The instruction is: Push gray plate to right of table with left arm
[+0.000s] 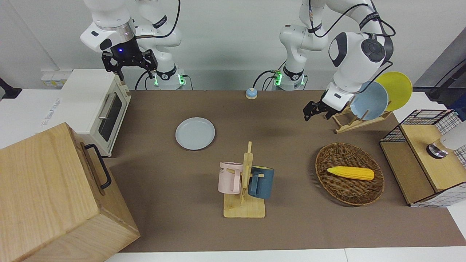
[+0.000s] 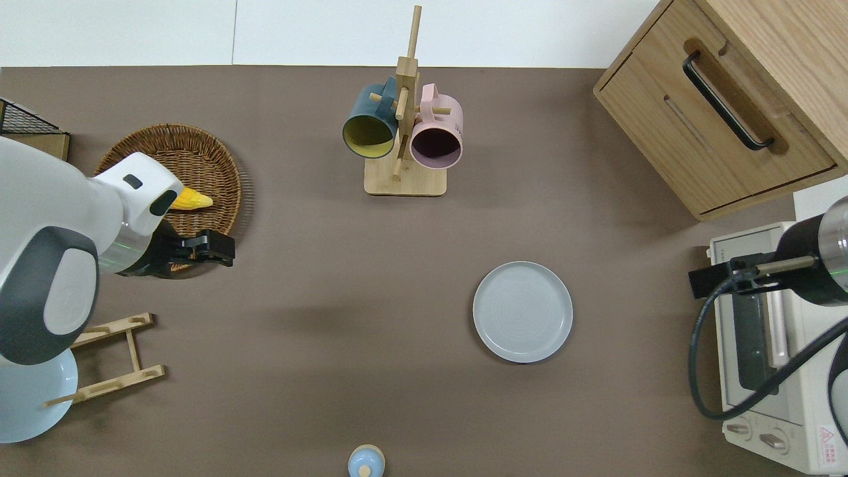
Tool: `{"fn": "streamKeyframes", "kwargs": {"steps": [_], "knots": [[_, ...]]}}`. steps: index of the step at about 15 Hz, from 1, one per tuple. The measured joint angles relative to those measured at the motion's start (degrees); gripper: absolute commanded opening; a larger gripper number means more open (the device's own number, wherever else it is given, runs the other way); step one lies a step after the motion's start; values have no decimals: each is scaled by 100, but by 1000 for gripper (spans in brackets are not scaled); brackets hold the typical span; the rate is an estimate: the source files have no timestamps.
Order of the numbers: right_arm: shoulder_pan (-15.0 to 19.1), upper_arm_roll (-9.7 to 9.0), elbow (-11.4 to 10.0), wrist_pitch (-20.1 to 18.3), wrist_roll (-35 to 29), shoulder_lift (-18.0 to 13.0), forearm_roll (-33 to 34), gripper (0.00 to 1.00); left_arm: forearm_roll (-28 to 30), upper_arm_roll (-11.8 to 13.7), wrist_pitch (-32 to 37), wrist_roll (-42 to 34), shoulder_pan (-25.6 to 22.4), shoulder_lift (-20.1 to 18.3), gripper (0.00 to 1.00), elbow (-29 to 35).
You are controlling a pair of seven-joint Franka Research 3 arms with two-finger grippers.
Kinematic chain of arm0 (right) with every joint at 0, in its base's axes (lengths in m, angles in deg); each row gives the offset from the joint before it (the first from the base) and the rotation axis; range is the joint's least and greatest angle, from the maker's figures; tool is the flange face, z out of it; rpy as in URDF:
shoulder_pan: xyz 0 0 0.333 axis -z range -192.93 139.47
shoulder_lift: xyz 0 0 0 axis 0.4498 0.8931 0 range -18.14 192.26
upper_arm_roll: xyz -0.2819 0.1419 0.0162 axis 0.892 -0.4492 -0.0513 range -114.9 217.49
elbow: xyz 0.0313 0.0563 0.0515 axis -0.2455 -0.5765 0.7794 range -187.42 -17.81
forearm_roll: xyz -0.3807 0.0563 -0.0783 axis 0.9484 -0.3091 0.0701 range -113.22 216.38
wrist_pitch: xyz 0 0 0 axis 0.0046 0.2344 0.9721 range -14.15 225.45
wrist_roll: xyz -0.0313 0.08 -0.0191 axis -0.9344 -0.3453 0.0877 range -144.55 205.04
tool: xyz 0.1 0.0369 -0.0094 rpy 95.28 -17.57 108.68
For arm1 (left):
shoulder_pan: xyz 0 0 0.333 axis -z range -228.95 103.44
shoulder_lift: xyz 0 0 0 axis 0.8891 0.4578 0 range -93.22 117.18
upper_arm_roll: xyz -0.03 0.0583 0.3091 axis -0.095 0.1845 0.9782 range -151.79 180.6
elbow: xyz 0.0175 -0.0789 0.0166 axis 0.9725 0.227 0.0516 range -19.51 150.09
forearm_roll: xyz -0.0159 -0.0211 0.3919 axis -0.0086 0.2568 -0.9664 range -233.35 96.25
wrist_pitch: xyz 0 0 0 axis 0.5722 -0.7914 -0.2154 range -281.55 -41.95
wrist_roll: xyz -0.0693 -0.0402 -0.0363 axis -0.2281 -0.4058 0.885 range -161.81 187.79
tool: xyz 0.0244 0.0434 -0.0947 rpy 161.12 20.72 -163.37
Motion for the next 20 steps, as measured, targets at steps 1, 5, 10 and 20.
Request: {"fn": "streamKeyframes", "kwargs": {"steps": [1,5,10,20], "knots": [[0,0,0,0,0,0,0,996,-176,-5,106,-85,-55,-8,991,-143],[0,0,0,0,0,0,0,996,-502,-144,598,-378,-361,-47,991,-831],[0,0,0,0,0,0,0,996,-511,-428,862,-629,-748,-48,991,-1132],[0,0,0,0,0,0,0,996,-523,-1165,1245,-632,-1412,-49,991,-1656]]}}
